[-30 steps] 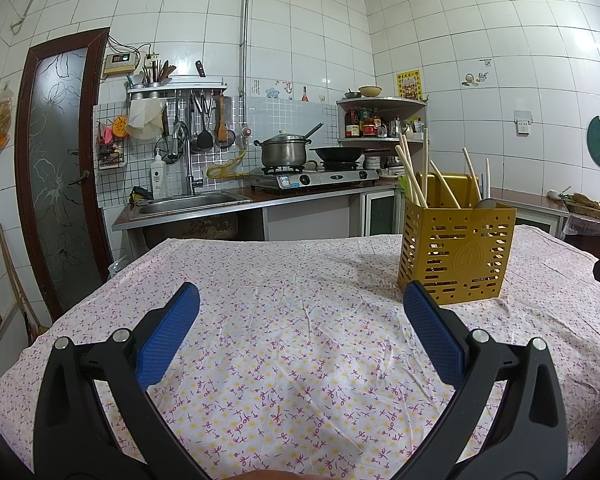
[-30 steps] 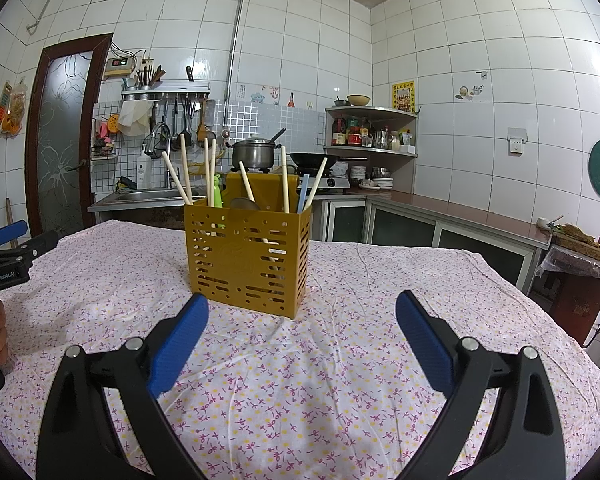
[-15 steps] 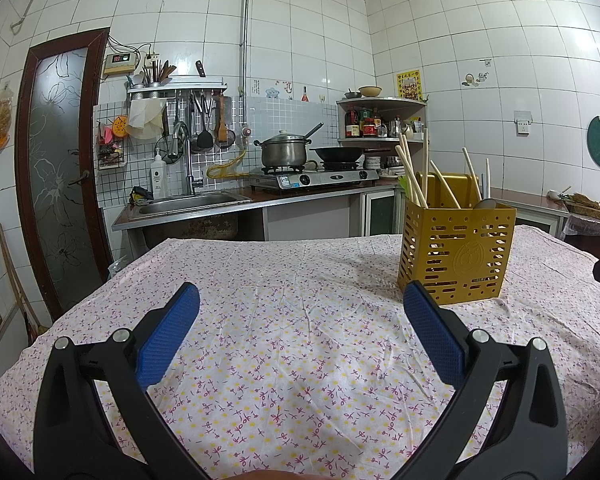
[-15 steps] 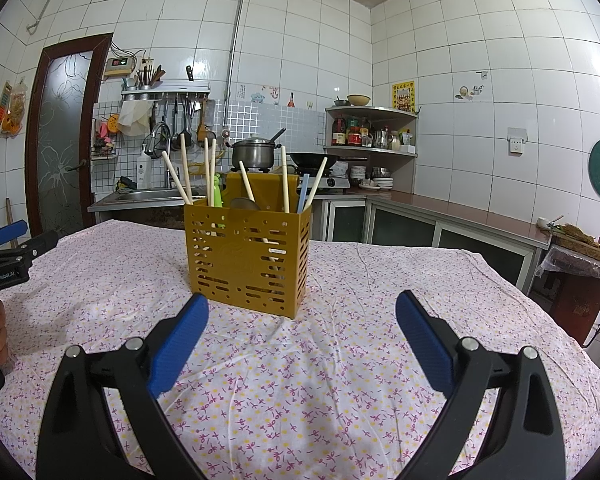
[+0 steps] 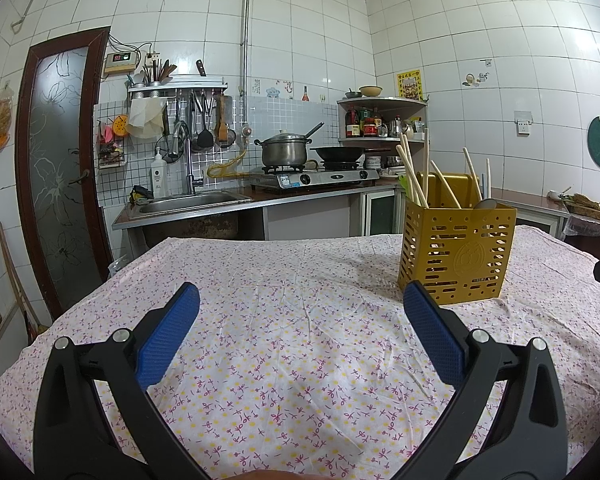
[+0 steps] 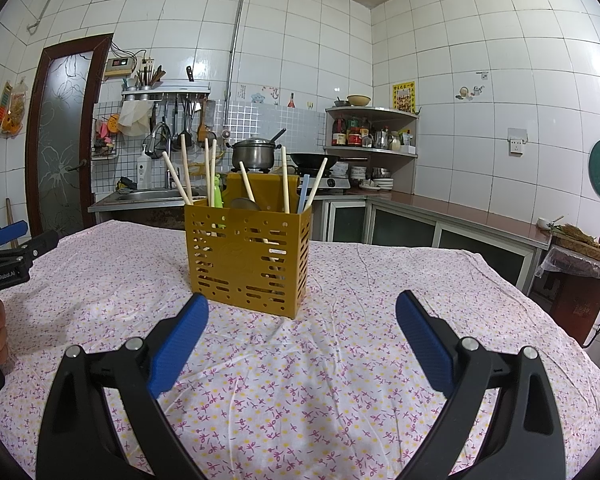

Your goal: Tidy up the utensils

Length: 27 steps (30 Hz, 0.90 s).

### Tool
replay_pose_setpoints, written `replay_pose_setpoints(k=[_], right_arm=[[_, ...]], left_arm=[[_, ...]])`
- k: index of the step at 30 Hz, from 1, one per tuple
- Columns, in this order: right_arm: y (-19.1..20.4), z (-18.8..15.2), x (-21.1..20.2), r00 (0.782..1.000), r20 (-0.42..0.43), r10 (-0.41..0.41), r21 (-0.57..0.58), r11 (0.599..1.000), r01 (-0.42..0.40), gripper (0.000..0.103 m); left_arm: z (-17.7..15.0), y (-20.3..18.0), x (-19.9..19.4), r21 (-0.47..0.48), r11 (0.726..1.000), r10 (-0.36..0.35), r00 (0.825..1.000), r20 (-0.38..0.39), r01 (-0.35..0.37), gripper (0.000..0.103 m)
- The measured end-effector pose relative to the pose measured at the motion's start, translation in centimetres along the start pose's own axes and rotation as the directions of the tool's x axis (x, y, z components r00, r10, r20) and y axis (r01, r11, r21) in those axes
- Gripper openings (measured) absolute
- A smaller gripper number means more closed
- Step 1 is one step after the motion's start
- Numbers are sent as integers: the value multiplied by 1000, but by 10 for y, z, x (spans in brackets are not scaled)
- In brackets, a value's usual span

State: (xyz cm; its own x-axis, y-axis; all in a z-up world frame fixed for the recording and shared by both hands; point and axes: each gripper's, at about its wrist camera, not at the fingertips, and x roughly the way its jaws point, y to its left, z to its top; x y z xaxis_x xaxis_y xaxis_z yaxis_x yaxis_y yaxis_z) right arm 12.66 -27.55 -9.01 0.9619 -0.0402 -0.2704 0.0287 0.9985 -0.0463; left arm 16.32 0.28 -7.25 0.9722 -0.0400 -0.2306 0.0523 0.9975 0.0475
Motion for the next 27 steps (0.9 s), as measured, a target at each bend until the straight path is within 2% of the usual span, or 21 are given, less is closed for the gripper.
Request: replay_pose_setpoints(k=[27], right_arm=[[0, 0, 0, 1000, 0, 0, 0, 1000, 0, 93]], left_arm=[[-1, -2, -1, 0, 1000, -1, 1000, -1, 1, 99]])
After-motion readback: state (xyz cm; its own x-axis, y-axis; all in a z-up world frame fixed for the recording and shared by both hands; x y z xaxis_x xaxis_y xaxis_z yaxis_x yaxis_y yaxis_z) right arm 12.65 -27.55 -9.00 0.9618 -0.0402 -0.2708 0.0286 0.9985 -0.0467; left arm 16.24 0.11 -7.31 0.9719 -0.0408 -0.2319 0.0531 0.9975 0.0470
